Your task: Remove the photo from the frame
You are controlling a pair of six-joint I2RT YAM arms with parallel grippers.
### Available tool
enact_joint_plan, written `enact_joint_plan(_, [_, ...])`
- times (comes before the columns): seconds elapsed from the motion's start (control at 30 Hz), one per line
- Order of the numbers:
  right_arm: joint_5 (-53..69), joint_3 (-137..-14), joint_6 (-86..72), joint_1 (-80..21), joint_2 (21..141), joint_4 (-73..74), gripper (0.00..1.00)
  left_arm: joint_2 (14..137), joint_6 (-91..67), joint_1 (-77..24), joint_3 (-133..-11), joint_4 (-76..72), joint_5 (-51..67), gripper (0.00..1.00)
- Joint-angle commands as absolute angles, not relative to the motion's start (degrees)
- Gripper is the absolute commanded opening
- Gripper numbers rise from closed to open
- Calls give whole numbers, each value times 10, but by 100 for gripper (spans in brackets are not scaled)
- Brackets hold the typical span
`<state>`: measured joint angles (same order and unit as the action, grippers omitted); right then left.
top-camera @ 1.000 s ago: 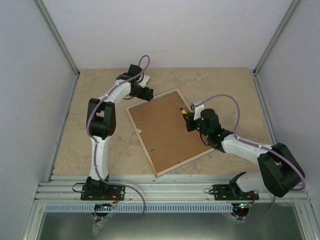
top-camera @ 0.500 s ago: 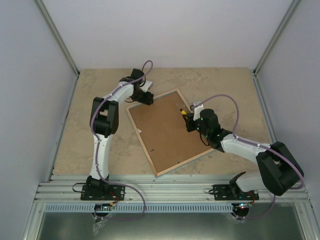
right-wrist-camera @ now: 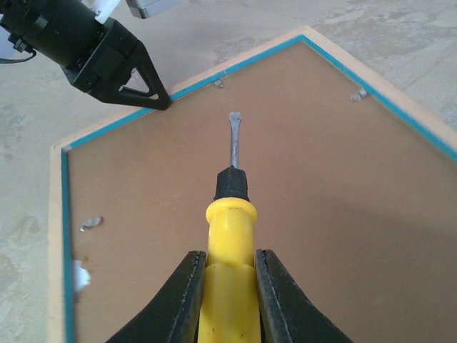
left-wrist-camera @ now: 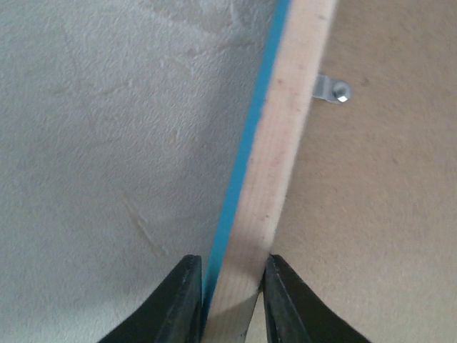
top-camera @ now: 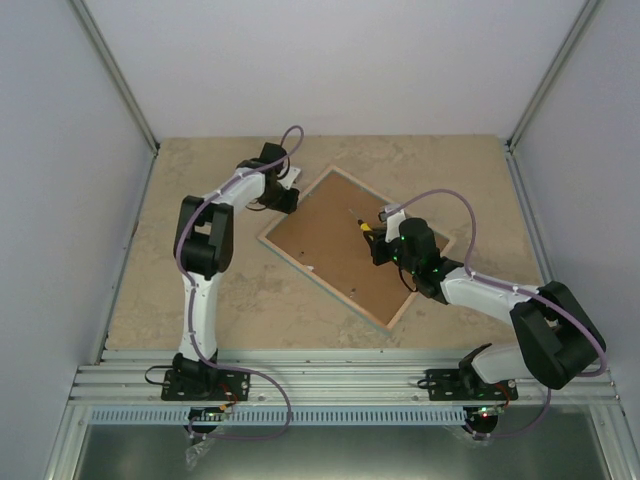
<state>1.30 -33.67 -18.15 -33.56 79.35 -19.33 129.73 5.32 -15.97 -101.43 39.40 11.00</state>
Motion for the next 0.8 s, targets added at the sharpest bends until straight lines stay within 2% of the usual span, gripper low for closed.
enact_joint_plan(0.0, [19,-348,-176,-335,797,-207,0,1278,-2,-158,-978,425,84,23])
enact_joint_plan(0.4, [52,-359,-176,-335,810,-204,1,1161,-96,-171,-812,406,100,19])
enact_joint_plan(0.77, [86,-374,-162,-340,830,-197,0,1076,-194,-225,-681,383,88,17])
